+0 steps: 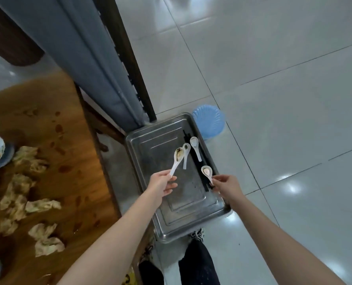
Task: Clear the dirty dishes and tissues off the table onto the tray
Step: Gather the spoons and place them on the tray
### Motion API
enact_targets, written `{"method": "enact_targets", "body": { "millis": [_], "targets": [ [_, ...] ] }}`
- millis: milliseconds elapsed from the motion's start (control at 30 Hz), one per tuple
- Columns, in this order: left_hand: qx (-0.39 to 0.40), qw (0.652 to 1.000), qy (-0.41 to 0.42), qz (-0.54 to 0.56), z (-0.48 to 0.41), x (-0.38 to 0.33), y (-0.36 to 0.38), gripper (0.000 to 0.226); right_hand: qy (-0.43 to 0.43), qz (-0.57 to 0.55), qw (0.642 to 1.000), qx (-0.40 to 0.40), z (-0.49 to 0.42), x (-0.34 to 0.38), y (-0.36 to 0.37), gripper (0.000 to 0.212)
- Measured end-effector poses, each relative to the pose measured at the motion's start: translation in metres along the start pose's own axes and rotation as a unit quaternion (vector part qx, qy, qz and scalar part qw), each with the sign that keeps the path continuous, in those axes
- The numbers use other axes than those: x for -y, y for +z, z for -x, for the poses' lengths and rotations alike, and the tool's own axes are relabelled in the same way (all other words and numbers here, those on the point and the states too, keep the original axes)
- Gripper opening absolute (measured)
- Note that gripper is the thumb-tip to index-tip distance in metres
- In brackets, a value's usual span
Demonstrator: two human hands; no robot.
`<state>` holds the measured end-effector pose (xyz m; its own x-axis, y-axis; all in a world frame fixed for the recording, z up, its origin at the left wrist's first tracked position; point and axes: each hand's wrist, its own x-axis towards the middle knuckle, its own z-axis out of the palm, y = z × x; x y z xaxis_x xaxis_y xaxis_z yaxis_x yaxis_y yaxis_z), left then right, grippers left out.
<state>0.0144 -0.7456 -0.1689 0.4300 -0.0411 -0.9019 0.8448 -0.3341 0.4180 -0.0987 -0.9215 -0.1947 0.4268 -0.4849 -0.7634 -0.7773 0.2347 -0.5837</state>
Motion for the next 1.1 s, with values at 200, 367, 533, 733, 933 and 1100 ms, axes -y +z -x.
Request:
{"method": "enact_targets", "body": {
  "millis": [200,367,533,733,933,1100],
  "targets": [
    [-0.005,0.999,-0.026,-0.021,-0.051,0.023,0.038,0.021,0.02,0.066,0.998,0.012,-0.067,-0.036,0.003,0.014],
    [0.002,0.998,-0.044,-0.036,-0.082,0.044,0.058,0.019,0.034,0.06,0.998,0.015,-0.105,-0.054,0.003,0.015],
    [0.009,0.996,-0.066,-0.052,-0.095,0.058,0.074,0.018,0.088,0.057,0.994,0.021,-0.107,-0.081,-0.011,0.015],
    [0.054,0.993,-0.079,-0.071,-0.093,0.063,0.1,0.02,0.125,0.034,0.991,0.012,-0.09,-0.094,-0.056,0.013],
    [0.159,0.96,-0.105,-0.203,-0.076,0.063,0.115,0.029,0.119,0.021,0.993,-0.008,-0.076,-0.09,-0.1,0.013],
    [0.163,0.967,-0.059,-0.186,-0.051,0.054,0.097,0.041,0.101,0.012,0.995,-0.013,-0.055,-0.073,-0.117,0.013]
  ]
}}
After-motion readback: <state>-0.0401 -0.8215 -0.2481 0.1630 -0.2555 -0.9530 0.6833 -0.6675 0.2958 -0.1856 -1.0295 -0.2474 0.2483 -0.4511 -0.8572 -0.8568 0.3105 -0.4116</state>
